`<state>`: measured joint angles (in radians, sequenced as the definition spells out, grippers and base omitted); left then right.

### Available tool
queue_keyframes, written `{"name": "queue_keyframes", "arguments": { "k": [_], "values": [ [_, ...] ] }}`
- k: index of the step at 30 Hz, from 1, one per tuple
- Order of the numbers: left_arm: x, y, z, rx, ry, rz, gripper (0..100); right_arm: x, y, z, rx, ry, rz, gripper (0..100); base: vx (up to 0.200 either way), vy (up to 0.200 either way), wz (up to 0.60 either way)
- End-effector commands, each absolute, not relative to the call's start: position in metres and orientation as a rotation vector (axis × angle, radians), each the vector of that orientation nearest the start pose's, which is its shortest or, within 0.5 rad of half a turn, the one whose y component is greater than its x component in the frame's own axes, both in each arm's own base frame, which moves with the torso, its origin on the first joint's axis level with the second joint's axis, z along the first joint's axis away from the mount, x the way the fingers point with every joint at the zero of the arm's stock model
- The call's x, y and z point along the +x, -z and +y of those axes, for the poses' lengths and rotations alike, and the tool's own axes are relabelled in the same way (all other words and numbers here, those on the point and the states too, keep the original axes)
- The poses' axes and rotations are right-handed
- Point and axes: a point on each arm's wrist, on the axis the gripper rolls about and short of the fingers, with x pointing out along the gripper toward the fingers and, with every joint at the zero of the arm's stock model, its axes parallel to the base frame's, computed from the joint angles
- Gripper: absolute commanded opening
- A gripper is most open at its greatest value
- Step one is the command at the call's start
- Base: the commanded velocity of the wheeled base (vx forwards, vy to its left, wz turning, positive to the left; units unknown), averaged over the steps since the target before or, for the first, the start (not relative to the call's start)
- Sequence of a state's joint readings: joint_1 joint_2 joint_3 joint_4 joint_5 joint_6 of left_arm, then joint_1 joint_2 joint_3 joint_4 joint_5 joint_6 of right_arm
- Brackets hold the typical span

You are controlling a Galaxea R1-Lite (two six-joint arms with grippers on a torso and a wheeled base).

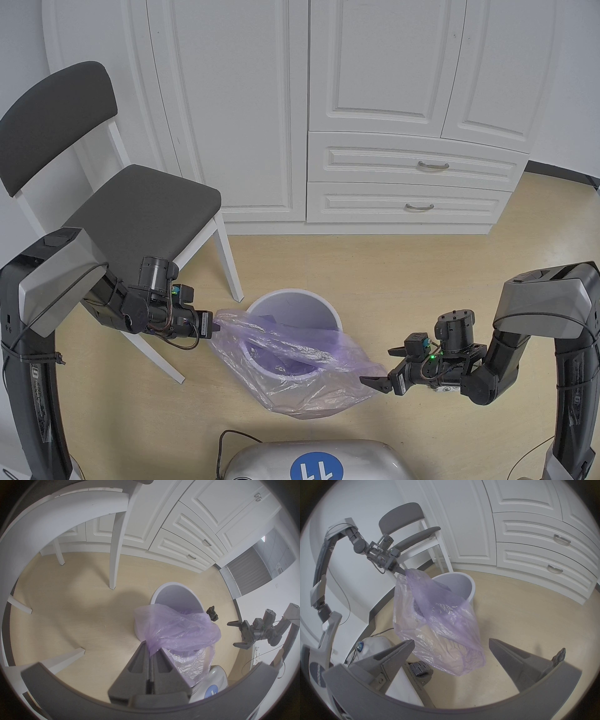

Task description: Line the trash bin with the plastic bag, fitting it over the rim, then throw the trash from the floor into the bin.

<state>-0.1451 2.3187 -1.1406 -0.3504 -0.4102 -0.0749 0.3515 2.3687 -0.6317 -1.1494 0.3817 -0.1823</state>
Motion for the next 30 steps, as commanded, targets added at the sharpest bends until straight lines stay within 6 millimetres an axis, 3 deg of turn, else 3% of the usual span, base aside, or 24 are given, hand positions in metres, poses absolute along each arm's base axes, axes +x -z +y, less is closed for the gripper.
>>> {"name": "queue_keyframes", "arguments": {
  "k": [1, 2, 3, 7, 9, 12, 20, 30],
  "values": [
    [0.402, -0.017, -0.069, -0.181, 0.494, 0.844, 0, 0.322, 0.021, 0.16, -0.121, -0.667, 0.507, 100, 0.0, 0.0, 0.0],
    [0.402, -0.017, -0.069, -0.181, 0.494, 0.844, 0, 0.322, 0.021, 0.16, -0.121, -0.667, 0.507, 100, 0.0, 0.0, 0.0],
    [0.402, -0.019, -0.069, -0.184, 0.493, 0.838, 0, 0.329, 0.017, 0.178, -0.113, -0.623, 0.486, 100, 0.0, 0.0, 0.0],
    [0.4, -0.02, -0.072, -0.181, 0.501, 0.829, 0, 0.341, -0.002, 0.2, -0.142, -0.629, 0.497, 100, 0.0, 0.0, 0.0],
    [0.4, -0.019, -0.071, -0.18, 0.5, 0.822, 0, 0.348, -0.027, 0.22, -0.181, -0.667, 0.51, 100, 0.0, 0.0, 0.0],
    [0.4, -0.018, -0.072, -0.18, 0.501, 0.821, 0, 0.35, -0.038, 0.241, -0.263, -0.714, 0.531, 100, 0.0, 0.0, 0.0],
    [0.402, -0.013, -0.071, -0.182, 0.497, 0.828, 0, 0.357, -0.029, 0.275, -0.399, -0.753, 0.579, 100, 0.0, 0.0, 0.0],
    [0.406, -0.008, -0.069, -0.187, 0.49, 0.834, 0, 0.36, -0.015, 0.29, -0.439, -0.777, 0.673, 100, 0.0, 0.0, 0.0]
  ]
}}
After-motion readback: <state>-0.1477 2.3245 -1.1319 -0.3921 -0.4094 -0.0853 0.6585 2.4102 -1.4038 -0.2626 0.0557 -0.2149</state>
